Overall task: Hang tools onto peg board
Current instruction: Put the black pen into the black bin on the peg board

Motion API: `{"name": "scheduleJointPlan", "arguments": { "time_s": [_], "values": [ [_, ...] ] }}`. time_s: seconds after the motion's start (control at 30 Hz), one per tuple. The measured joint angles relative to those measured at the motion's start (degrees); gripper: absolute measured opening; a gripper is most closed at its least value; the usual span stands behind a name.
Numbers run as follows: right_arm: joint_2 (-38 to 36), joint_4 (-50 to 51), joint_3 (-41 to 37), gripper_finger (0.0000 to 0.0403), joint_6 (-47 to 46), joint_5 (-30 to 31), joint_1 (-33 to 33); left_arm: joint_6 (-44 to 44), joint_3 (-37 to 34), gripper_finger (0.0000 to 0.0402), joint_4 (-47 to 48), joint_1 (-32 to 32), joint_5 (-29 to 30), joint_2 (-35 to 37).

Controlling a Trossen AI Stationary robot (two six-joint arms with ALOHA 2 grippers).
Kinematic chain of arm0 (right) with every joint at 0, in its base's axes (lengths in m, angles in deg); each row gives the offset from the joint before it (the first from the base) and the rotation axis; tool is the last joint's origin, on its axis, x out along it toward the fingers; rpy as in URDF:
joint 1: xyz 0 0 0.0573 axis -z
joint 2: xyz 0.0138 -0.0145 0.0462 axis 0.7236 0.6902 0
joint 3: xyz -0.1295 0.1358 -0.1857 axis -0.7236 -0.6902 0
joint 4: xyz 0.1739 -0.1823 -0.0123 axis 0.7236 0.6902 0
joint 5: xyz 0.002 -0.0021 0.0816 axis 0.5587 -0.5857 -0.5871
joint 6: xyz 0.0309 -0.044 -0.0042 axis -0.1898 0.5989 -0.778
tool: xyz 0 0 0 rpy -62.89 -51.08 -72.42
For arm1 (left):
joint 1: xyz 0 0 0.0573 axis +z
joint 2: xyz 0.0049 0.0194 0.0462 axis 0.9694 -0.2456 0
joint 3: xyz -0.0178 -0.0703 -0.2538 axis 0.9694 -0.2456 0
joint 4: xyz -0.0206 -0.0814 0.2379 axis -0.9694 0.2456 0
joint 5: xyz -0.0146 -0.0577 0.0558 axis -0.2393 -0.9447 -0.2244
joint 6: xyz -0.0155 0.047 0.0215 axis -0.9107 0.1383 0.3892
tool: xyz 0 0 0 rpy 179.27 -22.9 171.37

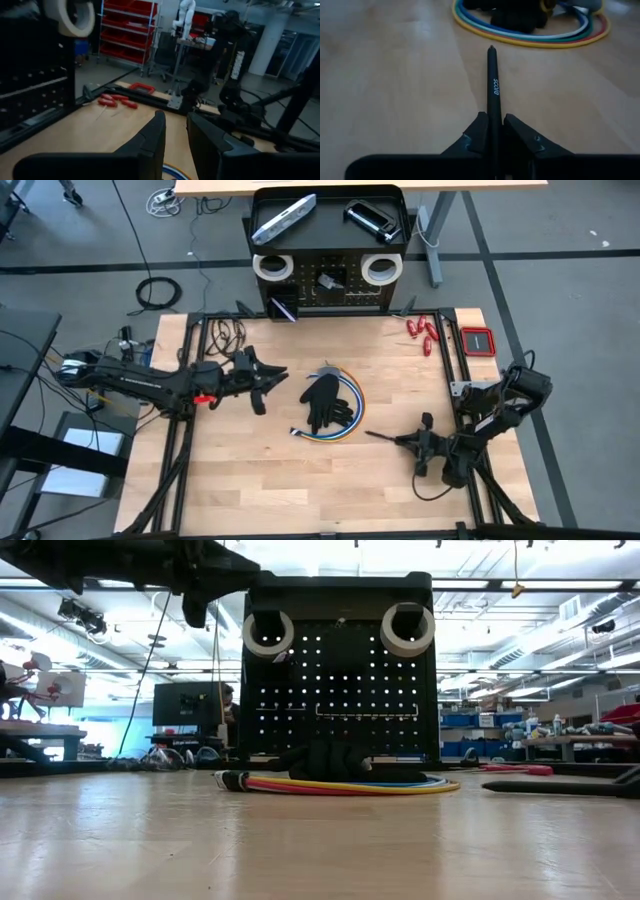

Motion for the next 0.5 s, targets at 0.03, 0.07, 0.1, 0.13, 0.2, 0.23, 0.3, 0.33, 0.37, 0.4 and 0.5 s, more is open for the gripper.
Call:
{"name": "scheduleJointPlan", "arguments": {
  "time_s": [0.03, 0.07, 0.1, 0.13, 0.2, 0.23, 0.3, 0.33, 0.37, 0.4, 0.5],
  "values": [
    [0.3, 0.4, 0.7, 0.0059, 0.3, 0.2, 0.7, 0.0, 0.0, 0.0086, 1.2, 0.4, 0.0, 1.3],
    [0.3, 0.8, 1.3, 0.0063, 1.1, 0.1, 1.6, 0.0, 0.0, 0.0086, 2.5, 0.9, 0.0, 2.5],
    [0.3, 1.3, 2.0, 0.0066, 2.1, -0.1, 2.5, 0.0, 0.0, 0.0086, 4.1, 1.4, -0.2, 3.9],
    [0.3, 1.6, 2.7, 0.0066, 3.1, -0.3, 3.6, 0.1, 0.0, 0.0085, 5.9, 1.8, -0.2, 5.3],
    [0.4, 1.8, 3.9, 0.0062, 5.3, -1.0, 5.7, 1.1, 0.0, 0.0085, 8.0, 2.8, -0.2, 7.9],
    [0.4, 1.7, 4.3, 0.0058, 6.1, -1.3, 6.6, 1.8, 0.0, 0.0085, 9.0, 3.2, -0.1, 9.4],
    [0.5, 1.1, 4.6, 0.0056, 6.6, -1.7, 8.1, 3.4, 0.0, 0.0085, 10.4, 3.9, -0.4, 11.8],
    [0.6, 0.7, 4.6, 0.0059, 6.6, -1.7, 8.6, 4.2, 0.0, 0.0085, 10.7, 4.2, -0.9, 12.9],
    [0.6, 0.4, 4.6, 0.0065, 6.8, -1.7, 9.1, 4.6, 0.0, 0.0085, 11.4, 4.5, -1.8, 14.0],
    [0.6, 0.2, 4.6, 0.0074, 7.1, -1.9, 9.6, 5.0, 0.0, 0.0085, 11.9, 4.9, -2.7, 15.1],
    [0.7, -0.2, 4.6, 0.0100, 7.1, -2.9, 11.3, 6.5, 0.0, 0.0085, 13.9, 5.5, -6.2, 18.4]
  ]
}}
